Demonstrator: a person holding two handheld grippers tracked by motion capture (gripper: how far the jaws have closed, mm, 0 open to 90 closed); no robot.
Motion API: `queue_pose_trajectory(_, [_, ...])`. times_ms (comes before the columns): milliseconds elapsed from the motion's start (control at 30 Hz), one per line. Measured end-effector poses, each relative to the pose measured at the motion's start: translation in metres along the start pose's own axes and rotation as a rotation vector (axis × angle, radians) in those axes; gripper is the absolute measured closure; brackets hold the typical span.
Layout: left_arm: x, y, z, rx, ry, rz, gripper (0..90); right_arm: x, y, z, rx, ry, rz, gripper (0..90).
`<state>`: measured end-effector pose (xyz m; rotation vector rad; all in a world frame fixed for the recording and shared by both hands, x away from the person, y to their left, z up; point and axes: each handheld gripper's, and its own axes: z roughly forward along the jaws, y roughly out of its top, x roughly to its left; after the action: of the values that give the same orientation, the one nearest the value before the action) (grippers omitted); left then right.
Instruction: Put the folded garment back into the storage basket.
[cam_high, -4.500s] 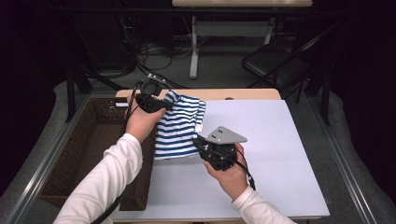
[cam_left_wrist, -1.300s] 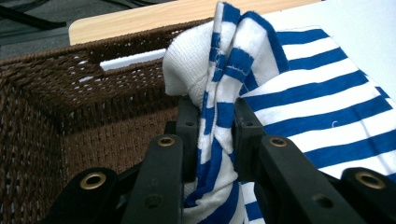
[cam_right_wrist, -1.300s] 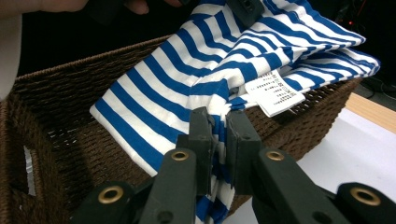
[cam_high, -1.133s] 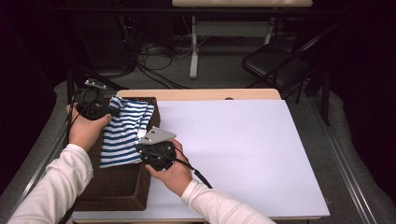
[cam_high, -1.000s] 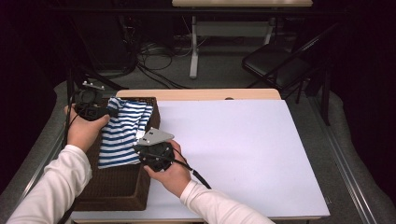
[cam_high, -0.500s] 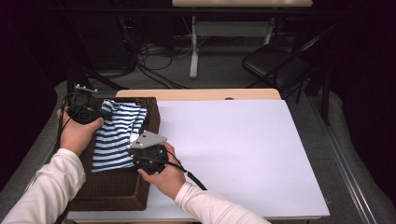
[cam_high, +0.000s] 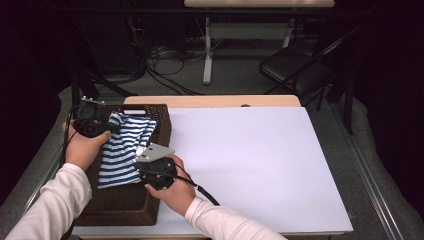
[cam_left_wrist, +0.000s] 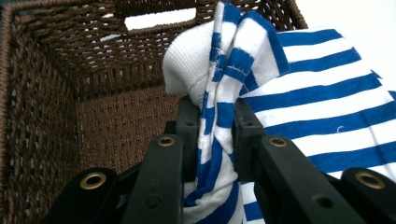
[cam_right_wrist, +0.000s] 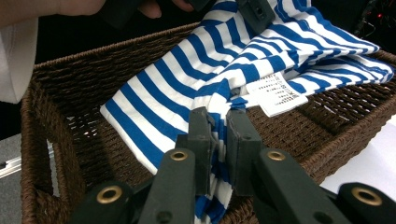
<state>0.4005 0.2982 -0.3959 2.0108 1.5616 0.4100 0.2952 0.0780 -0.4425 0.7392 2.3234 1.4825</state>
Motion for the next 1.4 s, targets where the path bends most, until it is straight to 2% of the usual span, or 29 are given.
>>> queue_pose_trajectory(367, [0.004,-0.007,0.005,0.025,-0.005,-0.011,77.1,0.003,-0.002,0.003,0.013,0.011,0.000,80.9])
queue_pose_trajectory(667, [0.007,-0.010,0.008,0.024,0.002,-0.017,77.1,0.005,-0.003,0.005,0.010,0.025,0.001,78.1])
queue_pose_trajectory(800, [0.009,-0.011,0.009,0.037,0.008,-0.016,77.1,0.005,-0.002,0.004,0.002,0.046,0.008,70.1])
queue_pose_trajectory(900, [0.010,-0.014,0.014,0.047,-0.001,-0.026,77.1,0.007,-0.001,0.001,-0.008,0.058,0.023,60.3])
queue_pose_trajectory(933, [0.009,-0.015,0.017,0.050,0.007,-0.019,77.2,0.007,-0.001,0.001,-0.012,0.063,0.022,58.5])
queue_pose_trajectory(1000, [0.008,-0.017,0.022,0.068,0.023,-0.005,77.4,0.008,-0.001,-0.001,-0.020,0.049,0.014,53.1])
queue_pose_trajectory(1067, [0.008,-0.018,0.026,0.073,0.021,-0.006,77.4,0.009,0.000,-0.002,-0.029,0.043,0.006,47.9])
queue_pose_trajectory(1233, [0.008,-0.017,0.030,0.072,0.038,-0.003,77.3,0.010,0.000,-0.005,-0.057,0.020,-0.005,35.3])
queue_pose_trajectory(1400, [0.011,-0.018,0.033,0.077,0.058,0.003,77.1,0.008,0.000,-0.010,-0.077,0.010,-0.004,26.9])
